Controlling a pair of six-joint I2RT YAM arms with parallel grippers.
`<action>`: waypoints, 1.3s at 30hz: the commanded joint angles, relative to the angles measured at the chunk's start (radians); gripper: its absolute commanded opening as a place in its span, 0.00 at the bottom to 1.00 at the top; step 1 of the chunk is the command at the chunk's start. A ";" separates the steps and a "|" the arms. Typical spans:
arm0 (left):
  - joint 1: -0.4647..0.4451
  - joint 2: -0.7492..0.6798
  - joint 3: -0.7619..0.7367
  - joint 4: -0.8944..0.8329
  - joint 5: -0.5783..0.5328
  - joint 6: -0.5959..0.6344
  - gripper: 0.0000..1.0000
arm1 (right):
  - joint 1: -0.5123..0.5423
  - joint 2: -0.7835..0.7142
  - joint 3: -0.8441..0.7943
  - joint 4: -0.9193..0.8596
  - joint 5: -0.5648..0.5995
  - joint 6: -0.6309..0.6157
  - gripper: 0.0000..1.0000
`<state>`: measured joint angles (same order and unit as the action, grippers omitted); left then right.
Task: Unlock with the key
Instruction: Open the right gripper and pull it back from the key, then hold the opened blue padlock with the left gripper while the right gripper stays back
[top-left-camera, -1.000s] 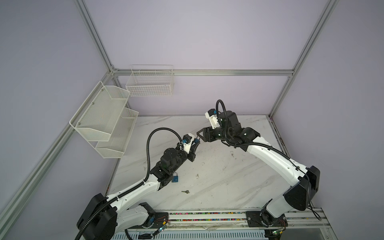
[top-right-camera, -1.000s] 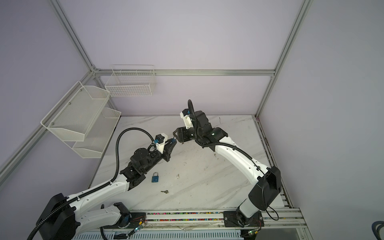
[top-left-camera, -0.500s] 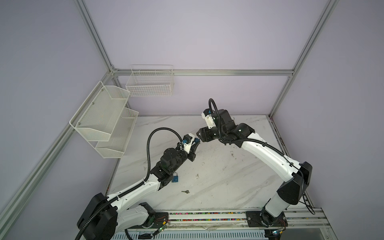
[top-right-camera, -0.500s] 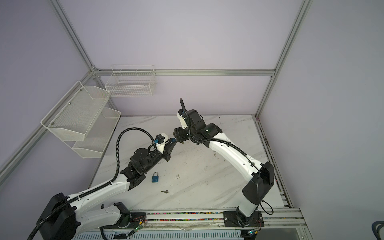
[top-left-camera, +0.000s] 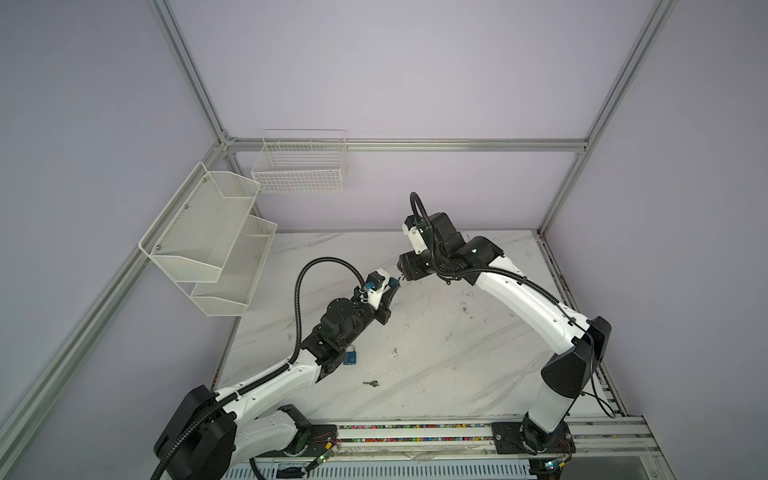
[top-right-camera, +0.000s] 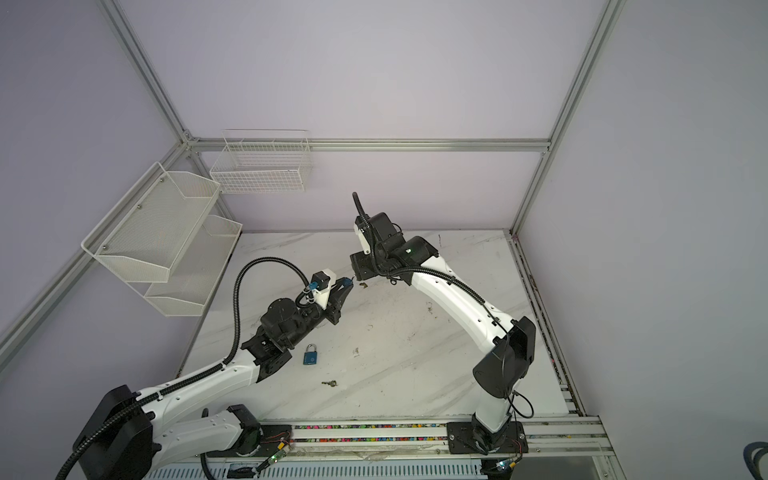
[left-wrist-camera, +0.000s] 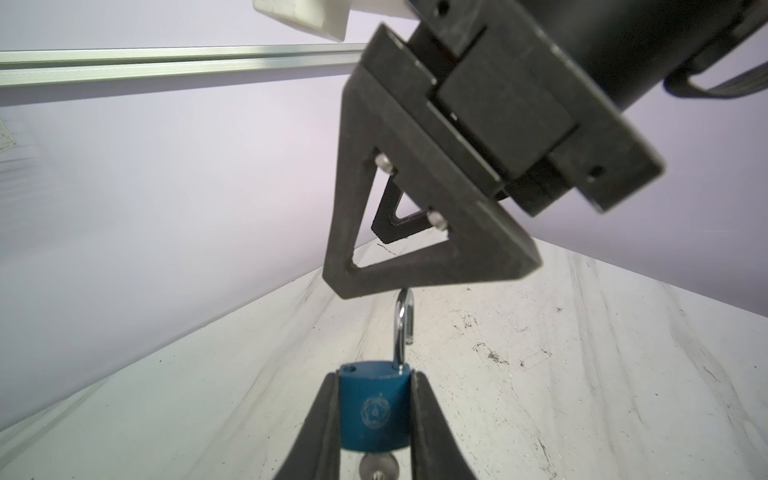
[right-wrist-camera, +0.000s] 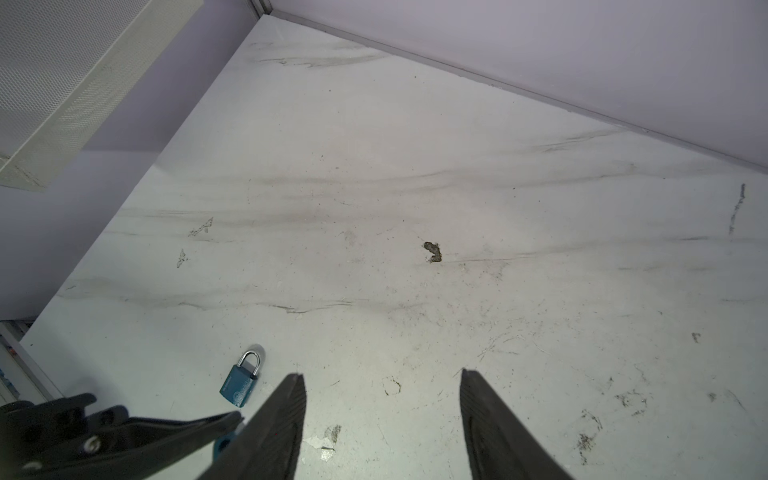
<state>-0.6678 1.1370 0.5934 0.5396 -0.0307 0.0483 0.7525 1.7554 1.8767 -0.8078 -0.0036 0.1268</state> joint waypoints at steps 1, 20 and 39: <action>0.005 -0.016 -0.039 0.103 -0.024 0.026 0.00 | 0.001 -0.014 0.010 -0.064 0.012 -0.055 0.63; 0.005 -0.005 -0.018 0.073 -0.115 -0.038 0.00 | -0.008 -0.115 -0.135 0.031 0.059 -0.035 0.70; 0.005 0.049 0.366 -0.726 -0.263 -0.476 0.00 | -0.166 -0.287 -0.585 0.504 -0.131 0.224 0.79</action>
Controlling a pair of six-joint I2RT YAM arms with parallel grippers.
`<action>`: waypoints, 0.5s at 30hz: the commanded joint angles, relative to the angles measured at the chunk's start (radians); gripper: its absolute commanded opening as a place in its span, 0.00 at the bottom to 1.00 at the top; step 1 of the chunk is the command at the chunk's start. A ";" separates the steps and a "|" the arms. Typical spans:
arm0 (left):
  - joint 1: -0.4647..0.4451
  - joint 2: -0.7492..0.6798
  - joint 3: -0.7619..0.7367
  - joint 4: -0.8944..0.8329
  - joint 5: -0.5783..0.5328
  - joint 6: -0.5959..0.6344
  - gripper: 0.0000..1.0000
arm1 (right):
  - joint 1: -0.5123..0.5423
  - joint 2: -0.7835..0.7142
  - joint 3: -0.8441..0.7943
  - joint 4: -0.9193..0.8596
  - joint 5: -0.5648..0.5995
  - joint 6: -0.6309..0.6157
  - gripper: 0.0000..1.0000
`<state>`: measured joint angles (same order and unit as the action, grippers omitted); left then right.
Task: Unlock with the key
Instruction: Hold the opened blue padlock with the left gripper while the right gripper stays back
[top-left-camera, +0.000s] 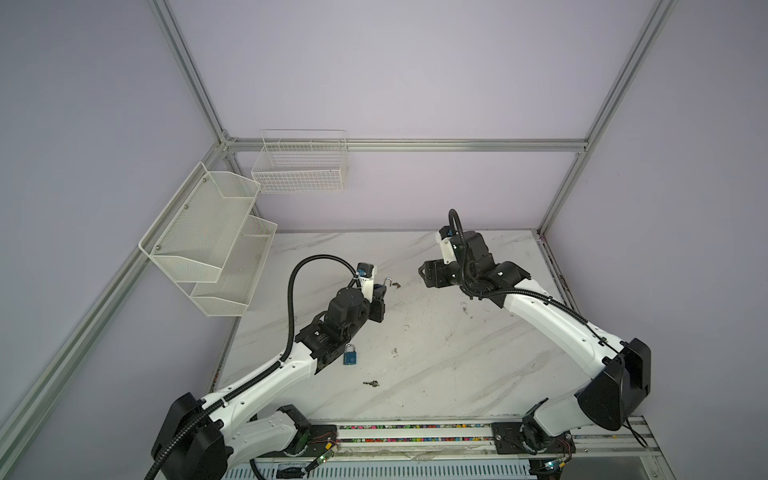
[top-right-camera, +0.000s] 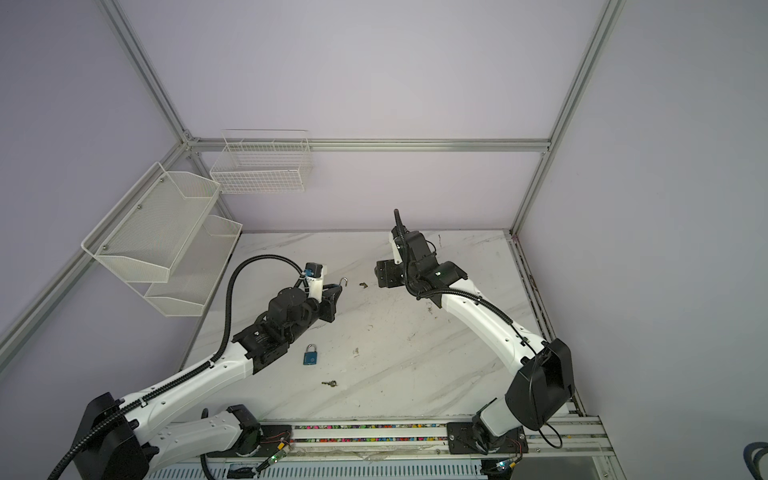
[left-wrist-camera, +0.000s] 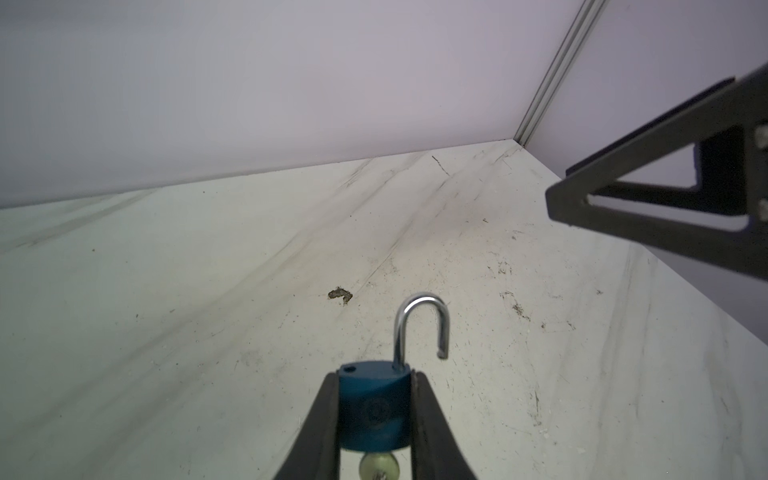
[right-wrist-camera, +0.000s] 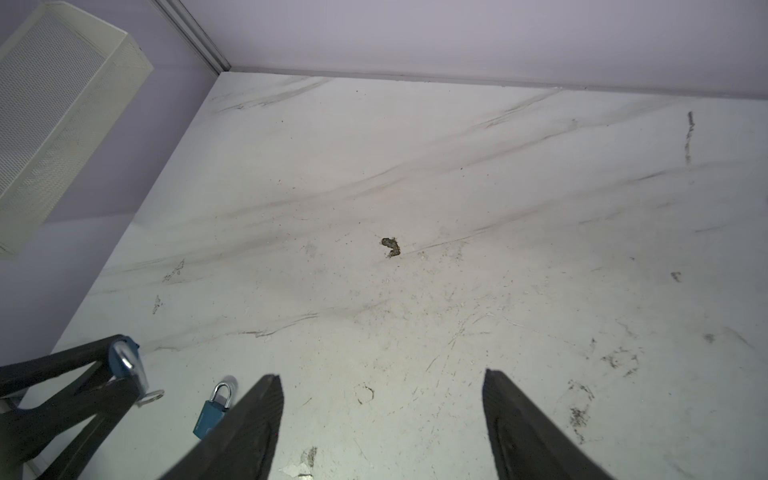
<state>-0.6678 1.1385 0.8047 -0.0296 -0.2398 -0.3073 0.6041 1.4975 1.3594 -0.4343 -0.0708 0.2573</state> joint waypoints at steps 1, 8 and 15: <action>0.005 0.069 0.174 -0.178 -0.071 -0.142 0.00 | -0.021 -0.036 -0.096 0.163 -0.067 0.112 0.79; 0.032 0.264 0.297 -0.280 -0.078 -0.286 0.00 | -0.046 -0.045 -0.250 0.303 -0.126 0.202 0.79; 0.076 0.459 0.380 -0.308 -0.038 -0.389 0.00 | -0.061 -0.039 -0.331 0.361 -0.144 0.233 0.79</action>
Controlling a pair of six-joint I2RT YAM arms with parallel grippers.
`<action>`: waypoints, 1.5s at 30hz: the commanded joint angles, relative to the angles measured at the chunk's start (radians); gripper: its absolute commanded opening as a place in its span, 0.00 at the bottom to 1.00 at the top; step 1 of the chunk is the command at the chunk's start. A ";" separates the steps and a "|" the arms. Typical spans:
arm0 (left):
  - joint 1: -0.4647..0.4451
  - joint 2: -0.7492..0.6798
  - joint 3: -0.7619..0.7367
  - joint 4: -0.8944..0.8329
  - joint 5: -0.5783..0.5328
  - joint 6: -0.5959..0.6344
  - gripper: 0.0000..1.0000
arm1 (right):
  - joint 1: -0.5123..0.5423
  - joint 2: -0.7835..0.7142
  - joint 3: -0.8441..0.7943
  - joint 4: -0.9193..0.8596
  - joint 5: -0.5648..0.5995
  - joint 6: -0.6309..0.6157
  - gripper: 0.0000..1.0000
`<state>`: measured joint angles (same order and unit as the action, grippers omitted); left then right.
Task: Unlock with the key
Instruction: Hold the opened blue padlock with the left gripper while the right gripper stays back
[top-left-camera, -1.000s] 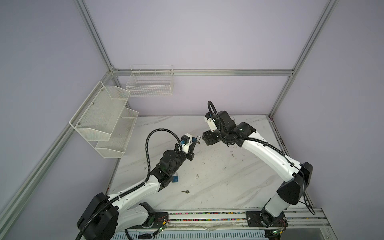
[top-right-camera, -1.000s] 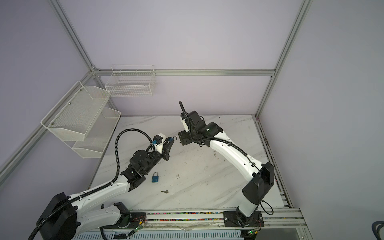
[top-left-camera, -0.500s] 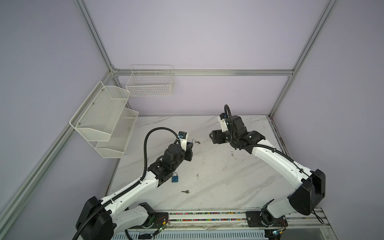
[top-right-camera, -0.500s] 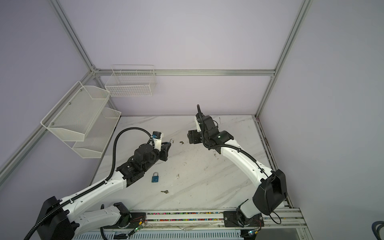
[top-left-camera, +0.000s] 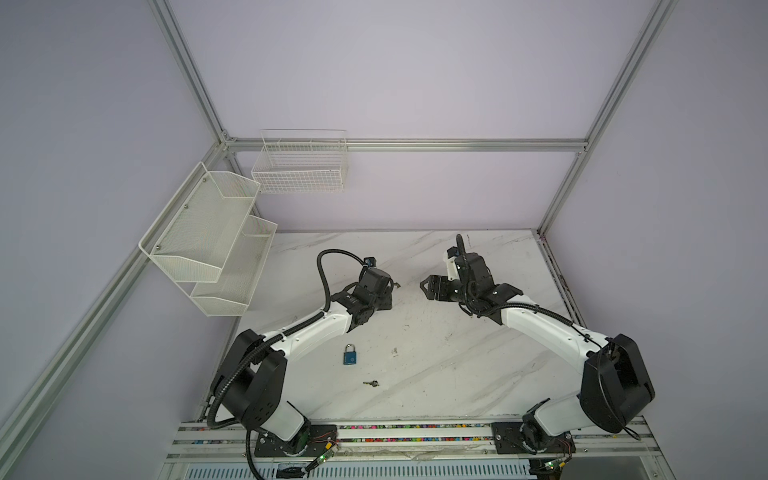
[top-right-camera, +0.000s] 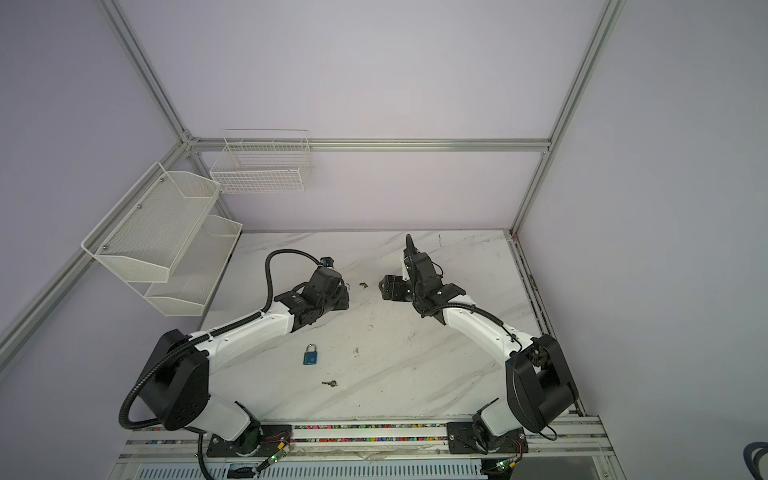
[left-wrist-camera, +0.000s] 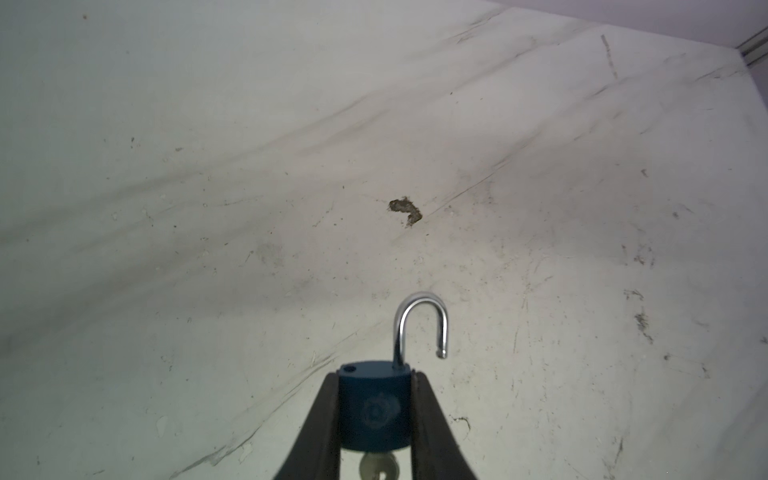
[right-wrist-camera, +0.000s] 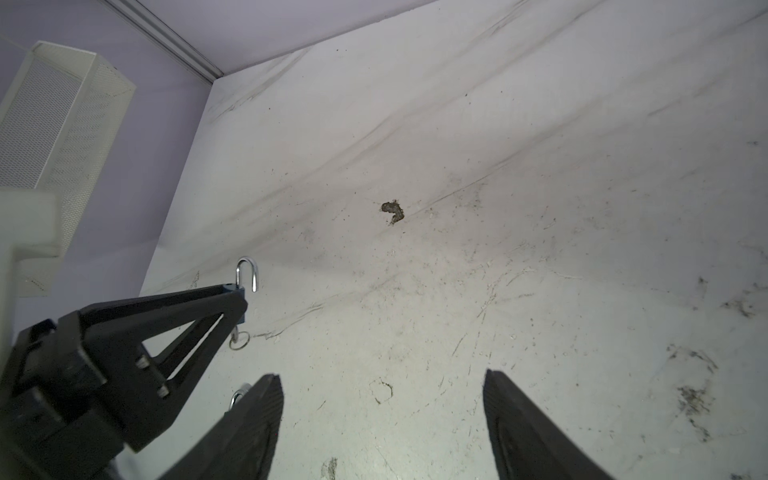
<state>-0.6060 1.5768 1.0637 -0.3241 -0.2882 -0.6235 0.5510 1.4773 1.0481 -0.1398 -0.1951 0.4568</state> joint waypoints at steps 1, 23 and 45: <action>0.019 0.047 0.133 -0.014 0.011 -0.078 0.00 | -0.008 -0.018 -0.025 0.071 -0.018 0.034 0.79; 0.162 0.356 0.345 -0.163 0.035 0.016 0.00 | -0.015 0.044 -0.028 0.078 -0.045 0.031 0.79; 0.187 0.402 0.357 -0.224 0.107 0.079 0.38 | -0.015 0.044 -0.035 0.082 -0.023 0.024 0.79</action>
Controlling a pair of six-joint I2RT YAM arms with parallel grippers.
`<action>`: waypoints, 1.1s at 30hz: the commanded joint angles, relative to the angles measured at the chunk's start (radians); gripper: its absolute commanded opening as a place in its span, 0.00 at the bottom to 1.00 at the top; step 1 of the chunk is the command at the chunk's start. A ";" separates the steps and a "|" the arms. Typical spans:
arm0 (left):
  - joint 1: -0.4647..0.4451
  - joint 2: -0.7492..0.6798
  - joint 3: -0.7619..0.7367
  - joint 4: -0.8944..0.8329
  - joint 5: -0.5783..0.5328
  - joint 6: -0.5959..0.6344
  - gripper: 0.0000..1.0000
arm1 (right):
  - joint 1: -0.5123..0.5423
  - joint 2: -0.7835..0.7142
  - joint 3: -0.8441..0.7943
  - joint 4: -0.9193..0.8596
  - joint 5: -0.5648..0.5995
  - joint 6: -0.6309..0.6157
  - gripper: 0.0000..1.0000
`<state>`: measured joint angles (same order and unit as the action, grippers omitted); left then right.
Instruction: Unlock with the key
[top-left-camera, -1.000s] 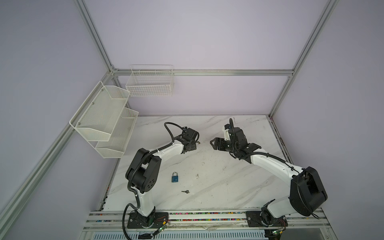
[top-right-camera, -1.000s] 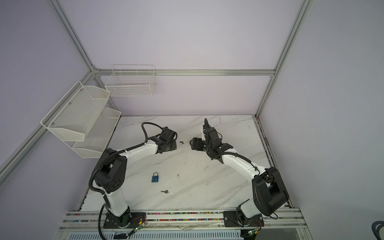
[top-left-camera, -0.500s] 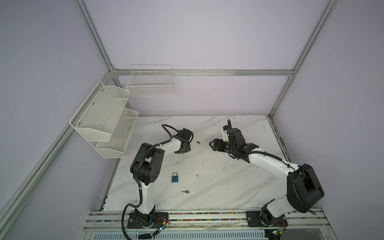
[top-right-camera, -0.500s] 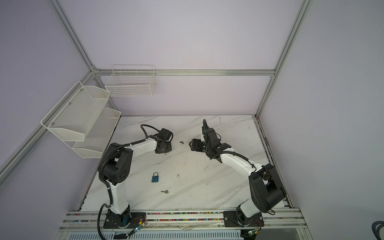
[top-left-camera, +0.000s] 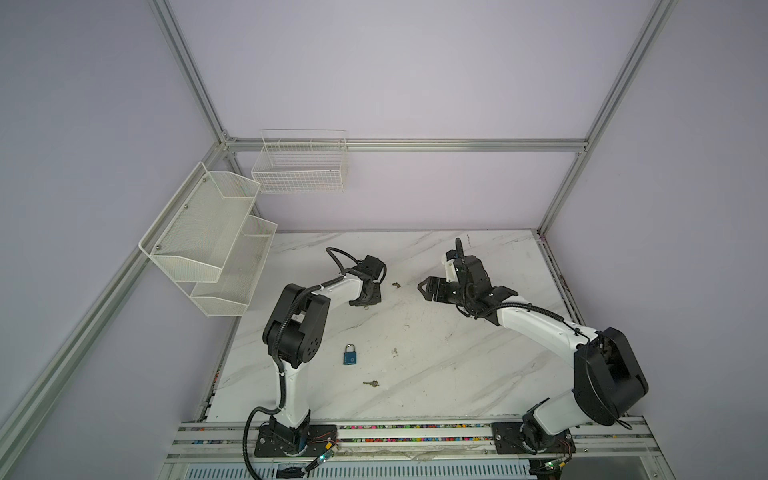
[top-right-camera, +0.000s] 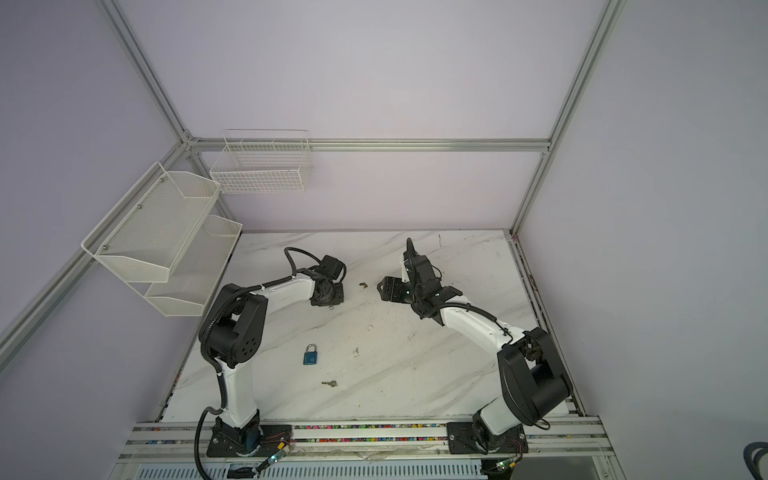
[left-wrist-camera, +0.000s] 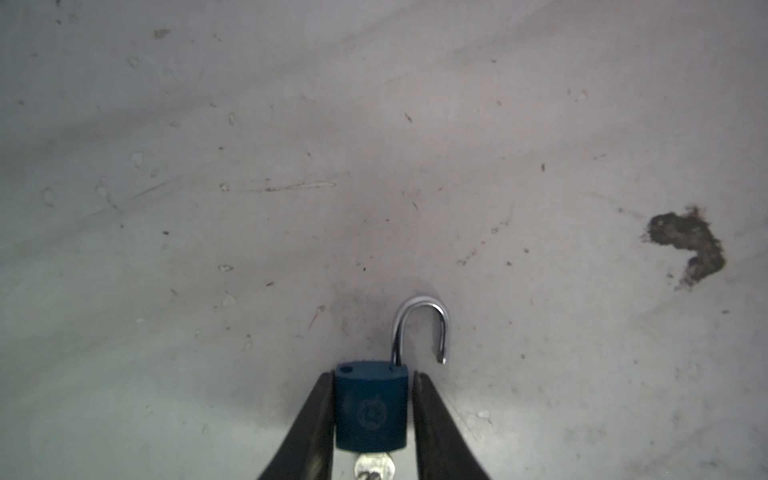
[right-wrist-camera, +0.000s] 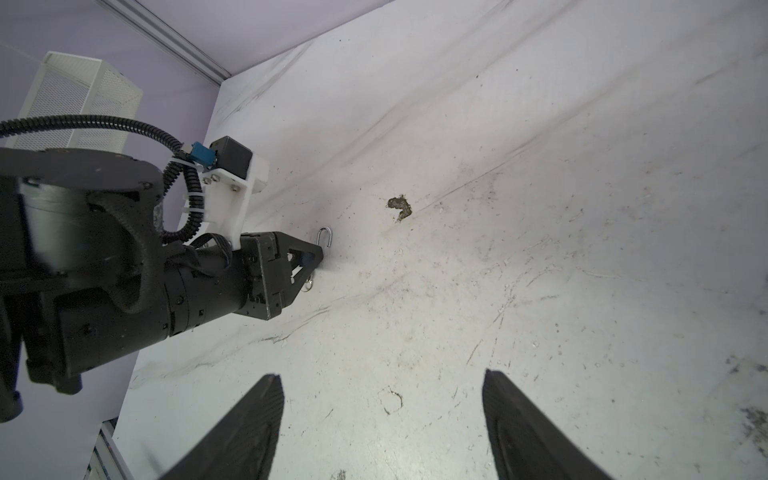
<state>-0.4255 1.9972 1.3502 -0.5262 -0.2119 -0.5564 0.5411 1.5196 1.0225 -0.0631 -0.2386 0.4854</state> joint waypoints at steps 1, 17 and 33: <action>0.005 -0.027 0.068 -0.024 0.029 0.010 0.43 | -0.005 -0.001 -0.008 -0.001 0.026 -0.009 0.79; 0.004 -0.407 -0.152 -0.044 0.089 -0.068 0.96 | 0.086 -0.017 0.038 -0.132 0.040 -0.066 0.78; 0.007 -1.015 -0.521 0.015 0.068 -0.195 1.00 | 0.451 0.066 0.060 -0.182 0.179 -0.110 0.78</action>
<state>-0.4255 1.0428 0.8837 -0.5400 -0.1272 -0.7181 0.9565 1.5814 1.0935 -0.2230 -0.1116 0.3931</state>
